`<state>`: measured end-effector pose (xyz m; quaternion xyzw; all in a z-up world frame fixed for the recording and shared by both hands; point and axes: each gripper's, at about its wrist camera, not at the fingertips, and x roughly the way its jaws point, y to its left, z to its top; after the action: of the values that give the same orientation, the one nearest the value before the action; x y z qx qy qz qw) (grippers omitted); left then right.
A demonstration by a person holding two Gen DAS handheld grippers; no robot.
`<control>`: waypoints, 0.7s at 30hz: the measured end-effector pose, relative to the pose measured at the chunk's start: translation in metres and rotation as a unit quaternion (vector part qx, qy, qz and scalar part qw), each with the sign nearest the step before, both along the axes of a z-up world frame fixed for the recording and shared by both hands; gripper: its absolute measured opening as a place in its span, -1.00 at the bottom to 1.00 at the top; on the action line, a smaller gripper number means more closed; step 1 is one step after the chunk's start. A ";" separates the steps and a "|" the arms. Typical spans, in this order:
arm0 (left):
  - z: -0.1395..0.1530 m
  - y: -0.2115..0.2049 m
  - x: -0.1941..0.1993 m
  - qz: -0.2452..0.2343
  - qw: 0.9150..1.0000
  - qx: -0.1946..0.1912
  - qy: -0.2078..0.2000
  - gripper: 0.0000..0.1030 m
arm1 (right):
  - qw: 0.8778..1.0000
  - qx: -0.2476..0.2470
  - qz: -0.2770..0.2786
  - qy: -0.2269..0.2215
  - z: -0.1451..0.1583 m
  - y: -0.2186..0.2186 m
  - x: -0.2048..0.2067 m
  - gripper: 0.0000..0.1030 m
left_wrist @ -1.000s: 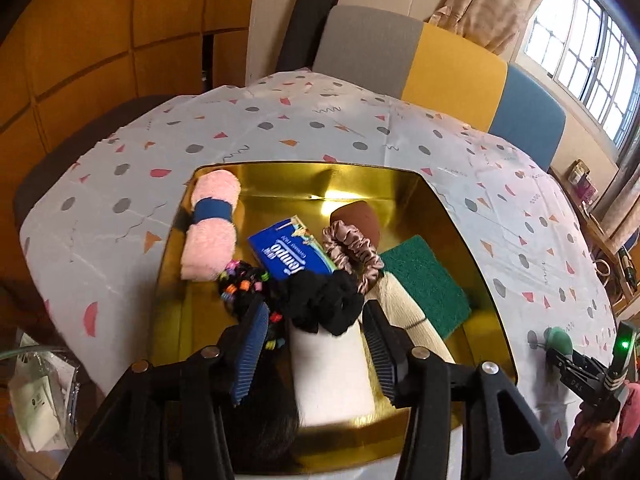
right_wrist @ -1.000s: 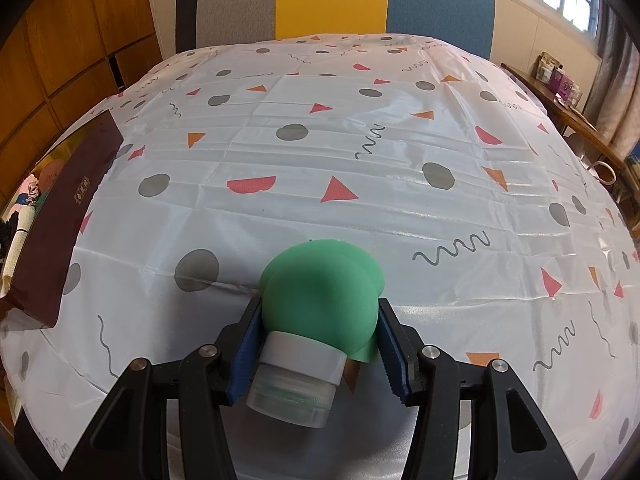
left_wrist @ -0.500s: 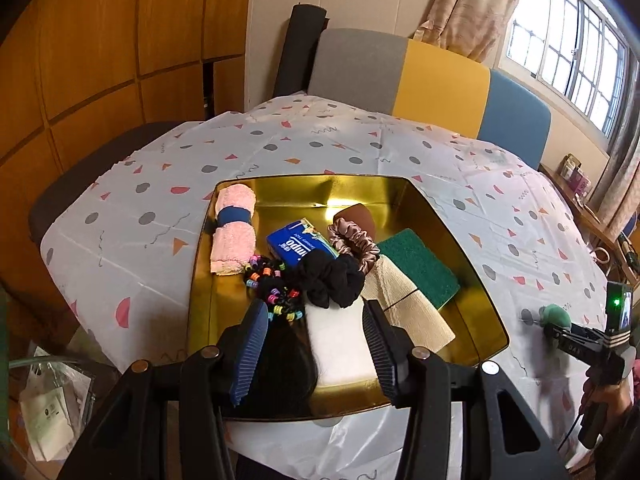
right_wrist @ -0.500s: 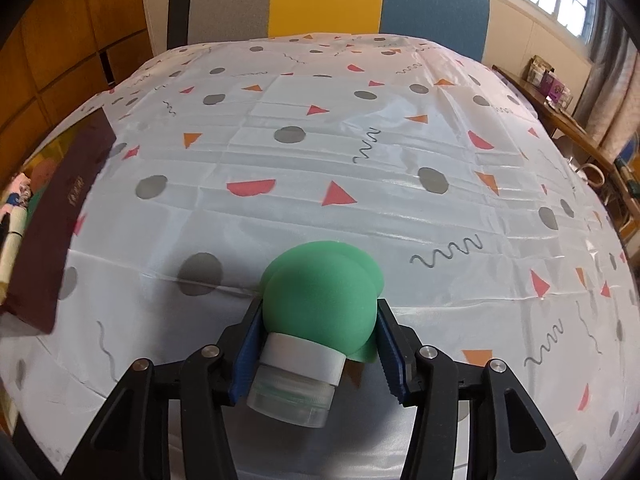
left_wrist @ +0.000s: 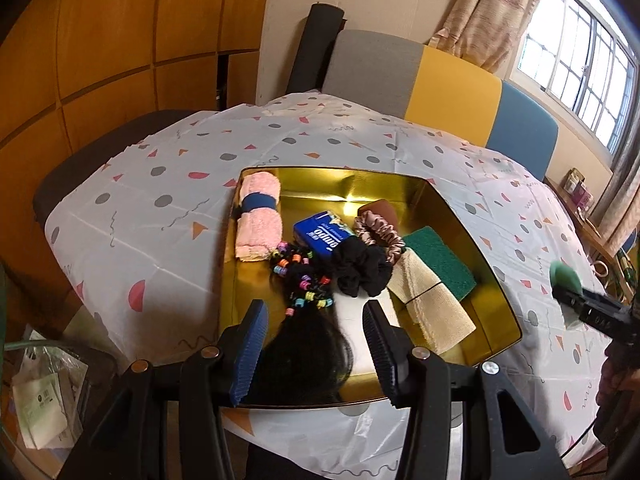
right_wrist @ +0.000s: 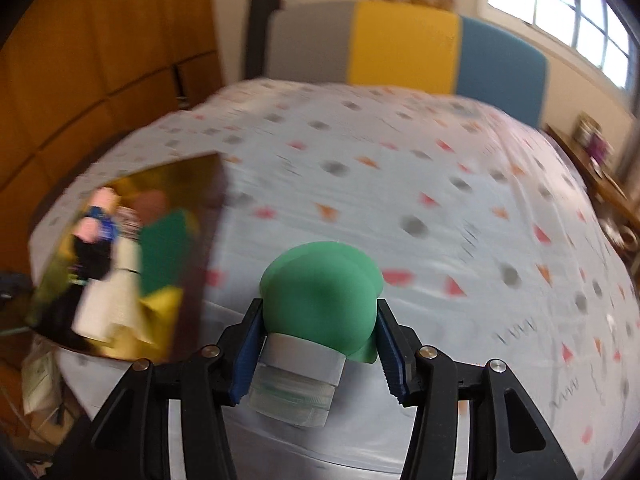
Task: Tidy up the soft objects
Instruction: 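Carry the green-capped bottle into the gold tray and open the right tool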
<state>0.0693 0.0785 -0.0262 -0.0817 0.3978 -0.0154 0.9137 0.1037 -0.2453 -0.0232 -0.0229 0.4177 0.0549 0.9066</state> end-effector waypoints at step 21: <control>-0.009 0.025 0.003 0.029 1.000 -0.003 0.010 -0.03 | 0.991 -0.023 0.120 0.060 -0.048 0.173 0.087 0.05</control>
<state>0.0727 0.1037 -0.0355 -0.0963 0.4041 0.0106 0.9096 0.1908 -0.0722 -0.0715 -0.0904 0.4665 0.1555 0.8660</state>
